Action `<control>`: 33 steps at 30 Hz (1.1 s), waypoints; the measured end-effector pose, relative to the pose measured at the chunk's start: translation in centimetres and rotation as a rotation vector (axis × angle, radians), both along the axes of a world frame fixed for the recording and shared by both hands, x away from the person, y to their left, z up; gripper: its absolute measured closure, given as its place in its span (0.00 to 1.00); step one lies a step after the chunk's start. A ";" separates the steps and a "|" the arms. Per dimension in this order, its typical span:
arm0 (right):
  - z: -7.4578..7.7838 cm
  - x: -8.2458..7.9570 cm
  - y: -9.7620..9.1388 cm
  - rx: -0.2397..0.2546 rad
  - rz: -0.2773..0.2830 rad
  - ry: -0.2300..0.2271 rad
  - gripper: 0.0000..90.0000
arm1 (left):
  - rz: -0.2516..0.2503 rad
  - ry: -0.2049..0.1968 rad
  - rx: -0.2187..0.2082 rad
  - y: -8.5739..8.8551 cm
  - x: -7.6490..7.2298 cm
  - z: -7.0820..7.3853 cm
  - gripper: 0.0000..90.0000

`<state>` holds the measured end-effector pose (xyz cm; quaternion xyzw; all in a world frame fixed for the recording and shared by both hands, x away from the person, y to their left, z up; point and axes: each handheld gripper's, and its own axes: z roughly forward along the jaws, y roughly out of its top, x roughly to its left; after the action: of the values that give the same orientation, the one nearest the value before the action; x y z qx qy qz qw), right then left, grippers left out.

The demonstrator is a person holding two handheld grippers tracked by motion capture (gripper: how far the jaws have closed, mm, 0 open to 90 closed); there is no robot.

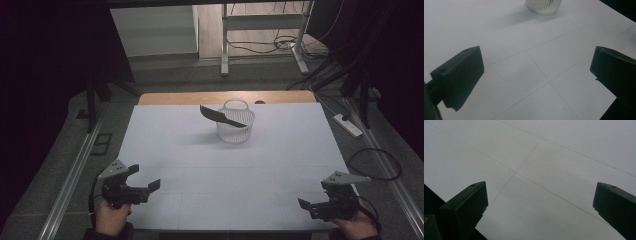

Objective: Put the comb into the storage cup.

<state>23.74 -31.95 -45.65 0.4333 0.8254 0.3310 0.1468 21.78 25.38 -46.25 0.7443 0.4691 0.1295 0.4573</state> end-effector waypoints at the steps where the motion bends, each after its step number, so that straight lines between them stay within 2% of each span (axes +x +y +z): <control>1: 0.0 0.0 0.0 0.000 0.000 0.000 0.00 | 0.001 -0.001 -0.001 0.1 -0.1 0.0 0.00; 10: 0.0 0.0 0.0 0.000 -0.001 0.000 0.00 | 0.016 0.001 0.000 0.6 -0.9 -0.1 0.00; 19: 0.0 0.0 0.0 0.001 -0.004 0.000 0.00 | 0.039 0.003 0.029 0.9 -1.6 -0.3 0.00; 22: 0.0 0.0 0.0 0.001 -0.005 0.001 0.00 | 0.041 0.012 0.041 0.9 -1.7 -0.4 0.00; 28: 0.0 0.0 -0.1 0.002 -0.012 0.000 0.00 | 0.047 0.023 0.094 0.5 -1.8 -0.6 0.00; 31: 0.0 0.0 -0.1 0.002 -0.013 0.000 0.00 | 0.043 0.035 0.102 0.4 -1.8 -0.8 0.00; 33: 0.0 0.0 -0.1 0.002 -0.014 0.000 0.00 | 0.043 0.030 0.108 0.3 -1.8 -0.8 0.00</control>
<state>23.77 -32.00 -45.63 0.4390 0.8221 0.3307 0.1489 19.94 25.71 -47.05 0.7596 0.4840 0.1531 0.4066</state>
